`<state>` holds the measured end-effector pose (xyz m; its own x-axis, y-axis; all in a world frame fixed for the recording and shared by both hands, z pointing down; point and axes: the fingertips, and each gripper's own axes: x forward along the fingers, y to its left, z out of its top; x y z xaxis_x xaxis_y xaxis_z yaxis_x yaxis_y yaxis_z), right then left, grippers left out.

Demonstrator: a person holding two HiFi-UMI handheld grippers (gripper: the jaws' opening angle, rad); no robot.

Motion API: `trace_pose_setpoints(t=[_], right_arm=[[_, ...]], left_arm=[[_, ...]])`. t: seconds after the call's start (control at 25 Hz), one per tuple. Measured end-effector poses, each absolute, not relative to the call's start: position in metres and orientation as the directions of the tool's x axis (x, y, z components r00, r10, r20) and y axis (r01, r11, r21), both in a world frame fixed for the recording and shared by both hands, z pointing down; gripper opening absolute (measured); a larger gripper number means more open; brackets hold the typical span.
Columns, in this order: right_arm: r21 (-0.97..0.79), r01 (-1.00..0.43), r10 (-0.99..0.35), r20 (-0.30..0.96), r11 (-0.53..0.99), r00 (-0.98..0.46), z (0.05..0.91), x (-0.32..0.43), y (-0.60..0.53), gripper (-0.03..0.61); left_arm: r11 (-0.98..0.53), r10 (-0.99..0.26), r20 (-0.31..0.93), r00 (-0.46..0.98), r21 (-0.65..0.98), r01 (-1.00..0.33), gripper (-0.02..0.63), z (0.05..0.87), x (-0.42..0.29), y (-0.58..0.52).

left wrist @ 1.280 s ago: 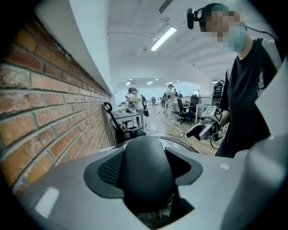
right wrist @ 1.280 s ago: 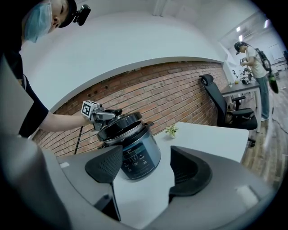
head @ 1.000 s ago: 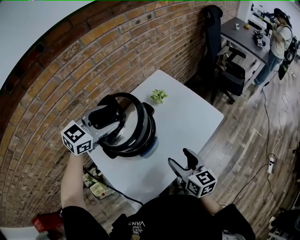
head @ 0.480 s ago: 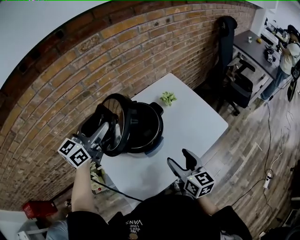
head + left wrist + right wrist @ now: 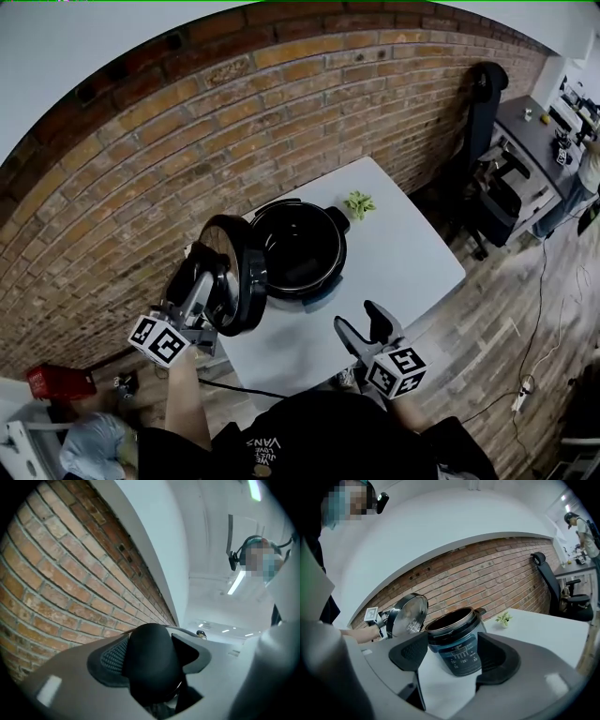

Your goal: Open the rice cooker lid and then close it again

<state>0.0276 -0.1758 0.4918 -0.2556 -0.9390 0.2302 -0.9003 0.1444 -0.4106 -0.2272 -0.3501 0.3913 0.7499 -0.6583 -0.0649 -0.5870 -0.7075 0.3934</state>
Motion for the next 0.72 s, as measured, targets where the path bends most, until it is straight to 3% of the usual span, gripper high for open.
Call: trace_pose_setpoints(t=[0.72], right_arm=[[-0.419, -0.885, -0.921, 0.225, 0.204, -0.319, 0.490, -0.001, -0.177, 0.322]], left_arm=[[-0.553, -0.780, -0.059, 0.623, 0.529, -0.643, 0.284, 0.438, -0.288, -0.286]])
